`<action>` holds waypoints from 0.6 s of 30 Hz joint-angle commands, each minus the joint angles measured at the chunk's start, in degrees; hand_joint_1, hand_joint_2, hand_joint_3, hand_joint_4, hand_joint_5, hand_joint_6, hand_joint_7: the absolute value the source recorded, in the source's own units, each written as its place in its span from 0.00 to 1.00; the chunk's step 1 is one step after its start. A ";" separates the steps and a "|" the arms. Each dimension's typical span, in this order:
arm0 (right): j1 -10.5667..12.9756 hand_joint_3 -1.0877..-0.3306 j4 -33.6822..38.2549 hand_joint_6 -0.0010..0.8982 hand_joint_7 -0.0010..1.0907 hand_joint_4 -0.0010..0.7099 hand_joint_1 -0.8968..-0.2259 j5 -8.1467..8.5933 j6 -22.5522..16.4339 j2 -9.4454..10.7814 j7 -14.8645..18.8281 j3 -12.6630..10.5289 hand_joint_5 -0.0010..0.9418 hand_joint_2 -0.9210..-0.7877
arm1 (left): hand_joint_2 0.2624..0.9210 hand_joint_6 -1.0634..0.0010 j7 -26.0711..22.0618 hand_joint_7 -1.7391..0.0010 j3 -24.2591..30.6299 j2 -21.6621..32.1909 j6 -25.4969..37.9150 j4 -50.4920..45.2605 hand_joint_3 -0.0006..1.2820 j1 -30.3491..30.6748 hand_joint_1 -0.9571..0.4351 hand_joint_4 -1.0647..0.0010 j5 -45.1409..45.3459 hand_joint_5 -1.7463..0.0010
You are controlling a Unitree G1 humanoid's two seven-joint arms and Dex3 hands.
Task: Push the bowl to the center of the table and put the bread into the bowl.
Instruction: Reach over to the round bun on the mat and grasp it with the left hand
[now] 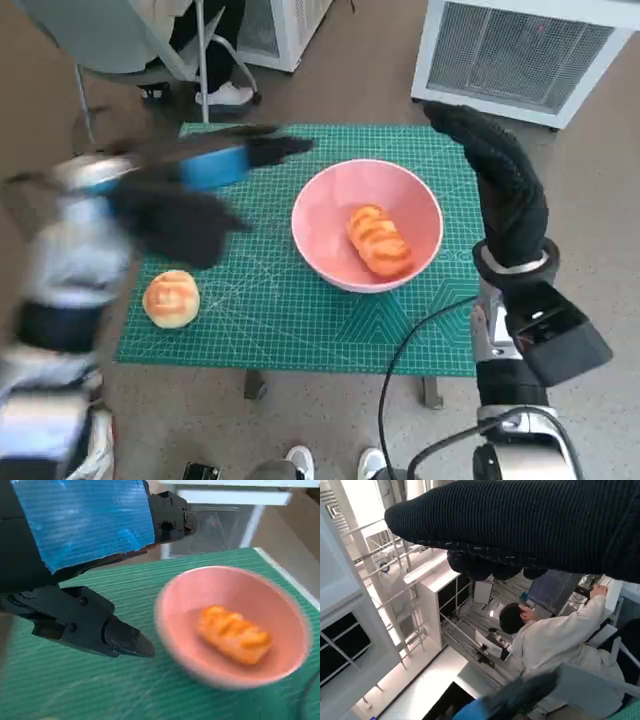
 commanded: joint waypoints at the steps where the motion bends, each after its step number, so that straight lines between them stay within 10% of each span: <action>1: 1.40 0.41 -0.19 0.00 0.65 0.46 0.36 0.84 1.05 0.73 0.57 0.54 0.02 0.00 | 0.85 0.80 -0.57 0.96 4.49 5.85 -1.22 -3.80 0.00 7.08 0.58 0.97 -2.41 1.00; 18: 1.21 0.41 -0.43 0.00 0.65 0.45 0.37 1.94 2.30 1.22 1.51 0.84 0.02 0.00 | 0.85 0.79 3.03 0.98 11.33 11.65 -1.26 -9.00 0.00 23.37 0.60 0.95 -3.56 1.00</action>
